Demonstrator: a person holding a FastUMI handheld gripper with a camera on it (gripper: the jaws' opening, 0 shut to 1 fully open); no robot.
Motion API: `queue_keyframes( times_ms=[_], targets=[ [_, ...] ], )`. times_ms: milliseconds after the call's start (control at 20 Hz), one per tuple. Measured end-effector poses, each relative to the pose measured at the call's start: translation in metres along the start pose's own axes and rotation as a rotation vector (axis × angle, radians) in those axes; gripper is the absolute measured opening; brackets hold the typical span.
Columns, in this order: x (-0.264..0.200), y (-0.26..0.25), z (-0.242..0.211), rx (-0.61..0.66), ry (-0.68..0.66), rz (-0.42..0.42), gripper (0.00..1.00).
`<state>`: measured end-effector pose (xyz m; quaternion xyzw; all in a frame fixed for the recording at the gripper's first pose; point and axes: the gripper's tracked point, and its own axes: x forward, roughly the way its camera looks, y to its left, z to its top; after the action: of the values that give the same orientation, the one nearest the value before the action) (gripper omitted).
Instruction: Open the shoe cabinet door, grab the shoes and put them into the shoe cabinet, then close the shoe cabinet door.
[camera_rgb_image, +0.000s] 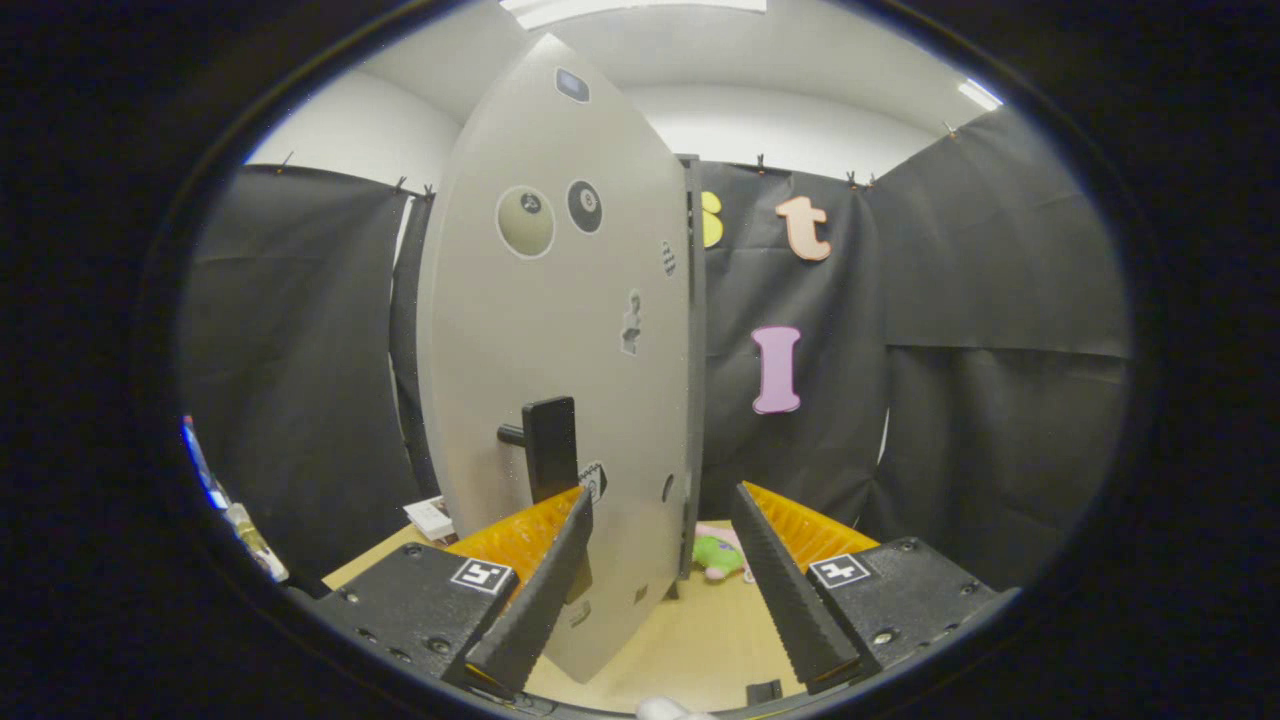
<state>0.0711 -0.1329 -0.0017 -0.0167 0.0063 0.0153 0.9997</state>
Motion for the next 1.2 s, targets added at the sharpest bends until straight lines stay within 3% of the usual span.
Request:
queue_keyframes(
  times_ms=[300, 500, 750, 1200],
  targets=[
    [0.03, 0.08, -0.001, 0.024, -0.001, 0.076, 0.97],
    [0.024, 0.1, 0.005, 0.006, -0.017, 0.087, 0.98],
    [0.004, 0.096, 0.0, 0.001, 0.005, 0.07, 0.98],
    [-0.052, 0.053, 0.008, 0.007, 0.016, -0.04, 0.98]
  ],
)
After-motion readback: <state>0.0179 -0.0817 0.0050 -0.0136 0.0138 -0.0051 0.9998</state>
